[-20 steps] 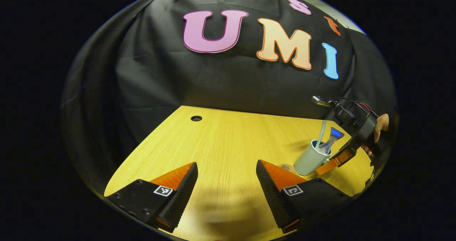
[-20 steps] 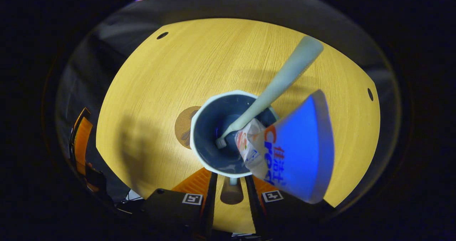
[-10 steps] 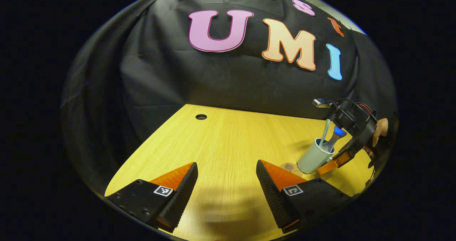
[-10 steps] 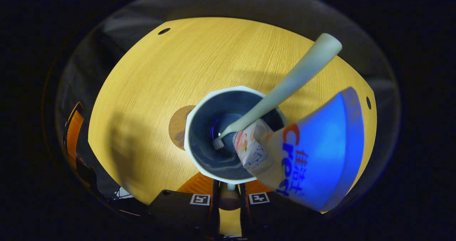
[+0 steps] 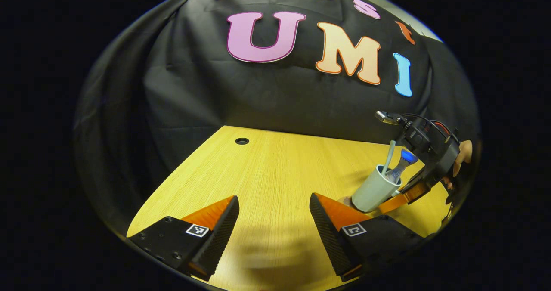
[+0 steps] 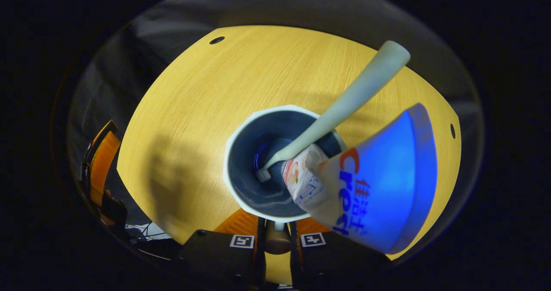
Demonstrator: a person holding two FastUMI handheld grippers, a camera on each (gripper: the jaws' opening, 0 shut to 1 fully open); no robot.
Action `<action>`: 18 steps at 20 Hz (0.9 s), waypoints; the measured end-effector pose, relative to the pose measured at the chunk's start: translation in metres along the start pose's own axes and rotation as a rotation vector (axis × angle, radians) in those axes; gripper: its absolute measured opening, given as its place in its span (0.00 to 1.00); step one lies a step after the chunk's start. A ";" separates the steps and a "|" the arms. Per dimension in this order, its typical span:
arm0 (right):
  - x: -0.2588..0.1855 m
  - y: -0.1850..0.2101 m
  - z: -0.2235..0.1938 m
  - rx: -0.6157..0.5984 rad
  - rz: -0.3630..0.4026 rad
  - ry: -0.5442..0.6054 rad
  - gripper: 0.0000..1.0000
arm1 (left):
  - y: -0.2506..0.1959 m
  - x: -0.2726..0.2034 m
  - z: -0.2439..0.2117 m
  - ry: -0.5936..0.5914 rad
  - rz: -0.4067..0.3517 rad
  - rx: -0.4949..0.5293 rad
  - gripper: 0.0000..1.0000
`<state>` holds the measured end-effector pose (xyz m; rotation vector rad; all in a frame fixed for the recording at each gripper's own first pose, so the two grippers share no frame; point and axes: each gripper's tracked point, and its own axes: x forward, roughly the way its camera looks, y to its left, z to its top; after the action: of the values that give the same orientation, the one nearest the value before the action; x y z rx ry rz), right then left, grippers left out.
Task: Put the toothbrush and toothpaste on the desktop into the cup, then pick up the cup and place it on the coaster on the desktop.
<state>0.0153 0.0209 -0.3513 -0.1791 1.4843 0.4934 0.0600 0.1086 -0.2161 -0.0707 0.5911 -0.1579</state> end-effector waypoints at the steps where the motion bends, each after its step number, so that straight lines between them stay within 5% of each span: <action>1: 0.000 -0.001 0.000 -0.012 -0.002 0.001 0.25 | 0.000 -0.002 0.000 0.001 0.000 0.000 0.95; 8: 0.001 0.001 -0.003 -0.083 -0.026 0.015 0.22 | 0.002 -0.002 -0.001 -0.003 0.000 -0.005 0.95; 13: -0.009 -0.001 0.012 -0.085 0.021 -0.056 0.33 | -0.009 -0.006 0.003 -0.013 -0.032 0.025 0.95; 14: -0.018 0.002 0.007 -0.079 0.023 -0.075 0.51 | -0.019 -0.002 0.006 -0.014 -0.039 0.034 0.95; 18: -0.042 -0.014 0.006 -0.034 0.032 -0.167 0.95 | -0.049 0.001 0.017 -0.028 -0.076 0.066 0.95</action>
<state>0.0263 0.0019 -0.3122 -0.1376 1.3183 0.5471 0.0641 0.0606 -0.1972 -0.0310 0.5554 -0.2494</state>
